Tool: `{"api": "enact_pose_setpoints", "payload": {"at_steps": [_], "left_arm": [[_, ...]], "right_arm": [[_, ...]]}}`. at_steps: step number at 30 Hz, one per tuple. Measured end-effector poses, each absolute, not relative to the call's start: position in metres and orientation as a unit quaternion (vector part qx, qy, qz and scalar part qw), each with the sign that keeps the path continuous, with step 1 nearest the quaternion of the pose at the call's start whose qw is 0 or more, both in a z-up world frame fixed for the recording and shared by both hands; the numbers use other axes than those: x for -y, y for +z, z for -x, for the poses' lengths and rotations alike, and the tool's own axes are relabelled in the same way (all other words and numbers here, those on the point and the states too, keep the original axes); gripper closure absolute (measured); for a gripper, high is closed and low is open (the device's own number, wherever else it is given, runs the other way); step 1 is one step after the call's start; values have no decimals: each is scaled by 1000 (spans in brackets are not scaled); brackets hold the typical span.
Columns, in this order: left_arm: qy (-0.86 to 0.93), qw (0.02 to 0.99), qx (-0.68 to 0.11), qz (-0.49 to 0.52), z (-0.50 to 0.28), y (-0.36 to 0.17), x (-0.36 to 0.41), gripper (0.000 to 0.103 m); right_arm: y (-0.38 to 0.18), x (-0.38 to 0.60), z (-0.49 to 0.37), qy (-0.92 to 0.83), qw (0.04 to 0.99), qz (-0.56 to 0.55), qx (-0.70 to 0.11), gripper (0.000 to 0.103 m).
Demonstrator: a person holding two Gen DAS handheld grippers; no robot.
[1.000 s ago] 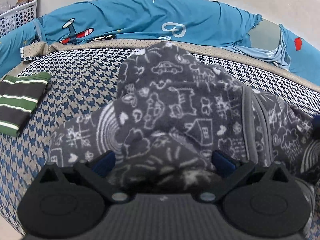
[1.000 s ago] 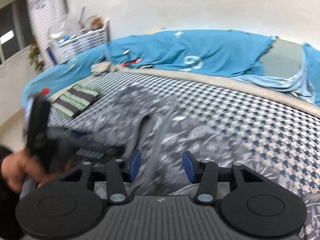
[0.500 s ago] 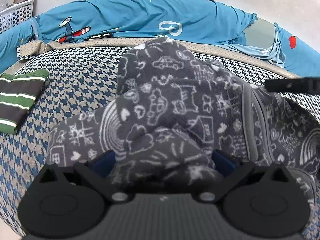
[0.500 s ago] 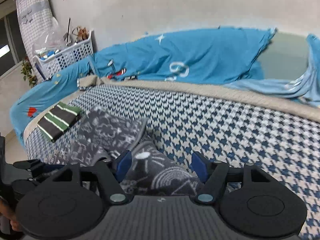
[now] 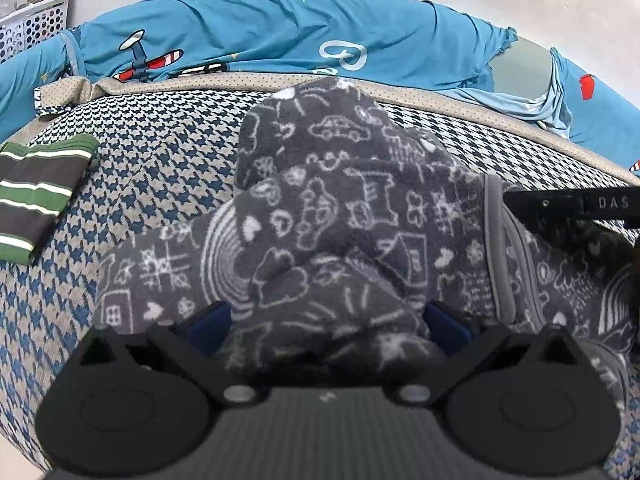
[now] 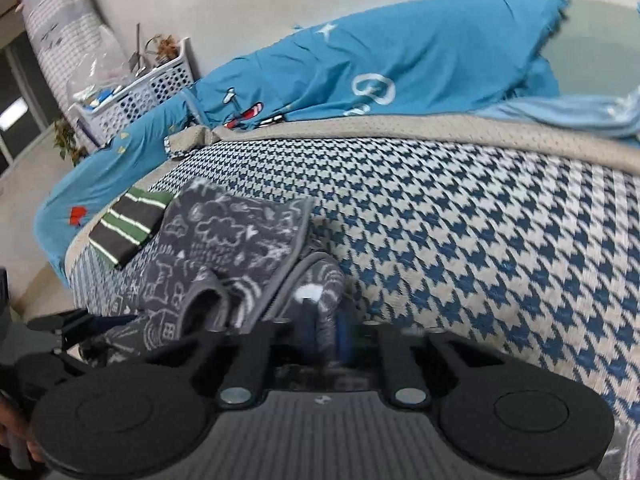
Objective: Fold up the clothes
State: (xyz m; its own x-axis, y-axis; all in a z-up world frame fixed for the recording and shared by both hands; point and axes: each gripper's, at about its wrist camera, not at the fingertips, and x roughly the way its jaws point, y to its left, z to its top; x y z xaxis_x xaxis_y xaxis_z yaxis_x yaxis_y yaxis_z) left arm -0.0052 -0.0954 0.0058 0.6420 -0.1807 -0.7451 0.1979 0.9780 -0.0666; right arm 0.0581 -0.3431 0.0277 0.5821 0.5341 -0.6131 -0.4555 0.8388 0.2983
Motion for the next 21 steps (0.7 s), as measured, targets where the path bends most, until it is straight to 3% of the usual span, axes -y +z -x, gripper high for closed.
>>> {"api": "enact_pose_setpoints", "payload": {"at_steps": [9,21], "left_arm": [[-43,943,-323,71,3,59,56,0],[-37,951,-279,128,-3,87,44,0]], "right_arm": [[60,320,-8,274,916,18,-294,95],[74,273,81,327,906,126,-239,96]]}}
